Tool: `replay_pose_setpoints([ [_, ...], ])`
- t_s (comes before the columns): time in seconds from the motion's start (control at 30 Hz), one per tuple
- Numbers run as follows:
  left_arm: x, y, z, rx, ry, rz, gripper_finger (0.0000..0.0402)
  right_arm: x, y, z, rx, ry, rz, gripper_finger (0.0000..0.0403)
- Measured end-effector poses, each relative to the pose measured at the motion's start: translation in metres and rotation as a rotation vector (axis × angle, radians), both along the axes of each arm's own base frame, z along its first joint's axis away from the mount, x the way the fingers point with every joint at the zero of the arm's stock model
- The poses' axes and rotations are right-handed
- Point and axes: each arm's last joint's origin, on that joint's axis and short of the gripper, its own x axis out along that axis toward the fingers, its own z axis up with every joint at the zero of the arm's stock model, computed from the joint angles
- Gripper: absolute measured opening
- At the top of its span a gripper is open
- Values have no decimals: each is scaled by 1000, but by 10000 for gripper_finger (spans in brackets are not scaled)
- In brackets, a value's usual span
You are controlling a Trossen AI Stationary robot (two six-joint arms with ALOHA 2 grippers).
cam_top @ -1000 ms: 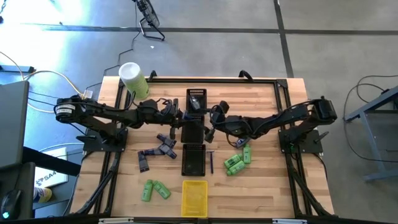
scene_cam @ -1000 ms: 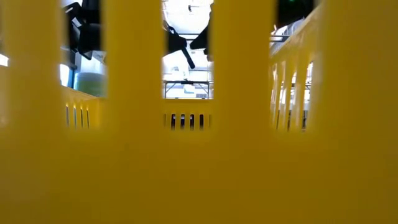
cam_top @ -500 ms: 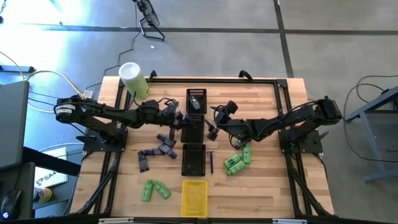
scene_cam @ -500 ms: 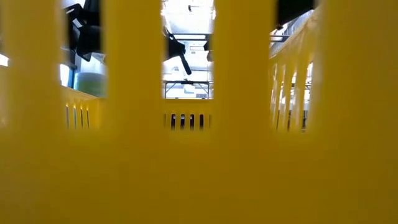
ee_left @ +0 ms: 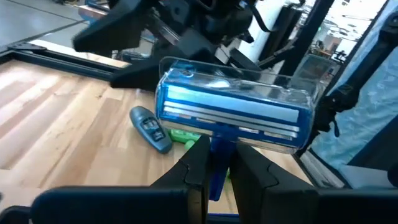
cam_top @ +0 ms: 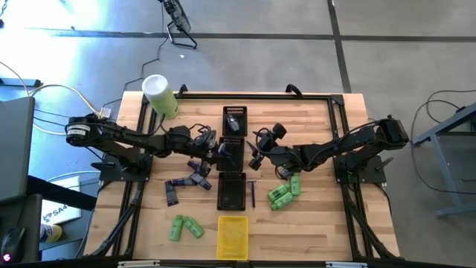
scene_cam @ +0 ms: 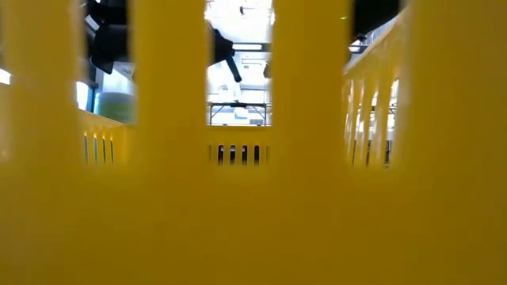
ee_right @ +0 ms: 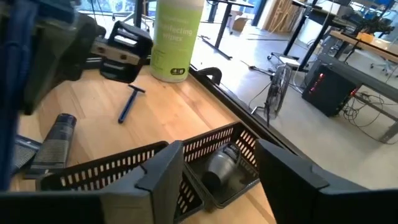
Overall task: Pick & Place Travel size toiletries
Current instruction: Put the blue razor into the yellow bin
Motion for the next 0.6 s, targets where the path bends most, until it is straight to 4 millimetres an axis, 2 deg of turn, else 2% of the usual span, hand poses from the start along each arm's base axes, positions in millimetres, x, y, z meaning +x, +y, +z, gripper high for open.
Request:
replay_pose_setpoints([
  [0.3, 1, -27, 0, 2, 0, -33, 39, -3, 0, -6, 87, -4, -37, 120],
  [0.6, -2, -54, 0, 4, 3, -55, 39, -7, -5, -15, 135, 52, -74, 30],
])
